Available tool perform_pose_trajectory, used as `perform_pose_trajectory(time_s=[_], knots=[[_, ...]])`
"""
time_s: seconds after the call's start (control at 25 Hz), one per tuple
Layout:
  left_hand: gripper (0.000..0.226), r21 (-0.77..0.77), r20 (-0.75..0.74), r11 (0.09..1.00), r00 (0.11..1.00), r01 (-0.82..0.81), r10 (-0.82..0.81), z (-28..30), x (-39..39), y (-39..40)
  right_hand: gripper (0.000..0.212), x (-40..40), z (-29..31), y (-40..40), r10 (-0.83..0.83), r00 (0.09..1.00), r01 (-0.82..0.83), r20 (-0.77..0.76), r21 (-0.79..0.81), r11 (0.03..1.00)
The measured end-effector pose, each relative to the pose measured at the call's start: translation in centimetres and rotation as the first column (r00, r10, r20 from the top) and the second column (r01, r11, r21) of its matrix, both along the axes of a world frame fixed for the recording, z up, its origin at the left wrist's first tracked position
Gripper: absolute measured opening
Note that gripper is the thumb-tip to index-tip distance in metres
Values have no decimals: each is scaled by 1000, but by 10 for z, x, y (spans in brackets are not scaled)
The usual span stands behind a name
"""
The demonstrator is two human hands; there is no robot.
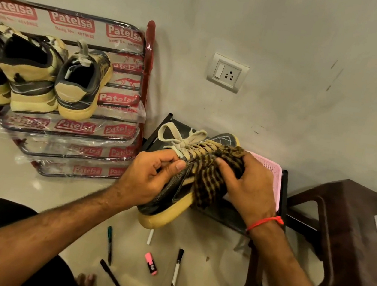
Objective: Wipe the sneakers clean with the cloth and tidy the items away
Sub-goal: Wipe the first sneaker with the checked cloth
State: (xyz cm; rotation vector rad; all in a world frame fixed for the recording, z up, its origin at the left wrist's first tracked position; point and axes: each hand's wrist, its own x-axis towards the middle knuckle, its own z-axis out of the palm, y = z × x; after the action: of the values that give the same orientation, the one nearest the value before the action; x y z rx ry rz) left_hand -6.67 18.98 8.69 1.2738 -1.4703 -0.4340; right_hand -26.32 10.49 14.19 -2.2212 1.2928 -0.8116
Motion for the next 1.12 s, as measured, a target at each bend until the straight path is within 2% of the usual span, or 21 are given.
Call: perform_pose_trajectory(time_s=[0.2,0.36,0.44,0.52,0.6,0.64,0.8,0.84,0.92,1.0,1.04,1.12], knots=[[36,5,-2,999,999,32,-32,-5,3,4,30,13,-4,18,75,992,-74,105,-14,997],[35,24,38,998,997,60,-61,-3,0,4,31,2,-4,-7,-87,992,90,87,-30,996],[31,6,23,1000,999,27,-27,-3,0,3,28,11,-1,13,-11,984,13,179,-10,1000],[27,13,-59,1000,998,-13,14,-3,5,2,28,26,1,42,143,958,-141,249,-27,990],[30,41,-130,999,991,-18,24,-4,8,3,31,28,-3,49,230,948,-216,219,-86,973],[33,52,-135,999,991,-4,11,-3,8,3,32,24,-6,38,194,962,-176,191,-110,978],[28,61,-83,997,995,55,-50,-1,1,4,31,-1,-8,-11,-109,987,119,120,-79,990],[28,59,-72,997,997,44,-40,-2,0,4,30,3,-7,-2,-97,983,108,157,-59,992],[28,51,-89,998,996,34,-29,-7,2,3,31,18,-5,32,82,968,-66,236,-73,995],[30,53,-136,998,990,44,-36,-7,7,4,38,26,-6,52,239,952,-214,190,-141,966],[31,50,-151,997,987,63,-55,-5,8,5,38,24,-8,44,238,960,-213,151,-162,963],[32,32,-124,994,988,100,-96,-4,7,7,32,10,-14,7,80,992,-64,98,-158,985]])
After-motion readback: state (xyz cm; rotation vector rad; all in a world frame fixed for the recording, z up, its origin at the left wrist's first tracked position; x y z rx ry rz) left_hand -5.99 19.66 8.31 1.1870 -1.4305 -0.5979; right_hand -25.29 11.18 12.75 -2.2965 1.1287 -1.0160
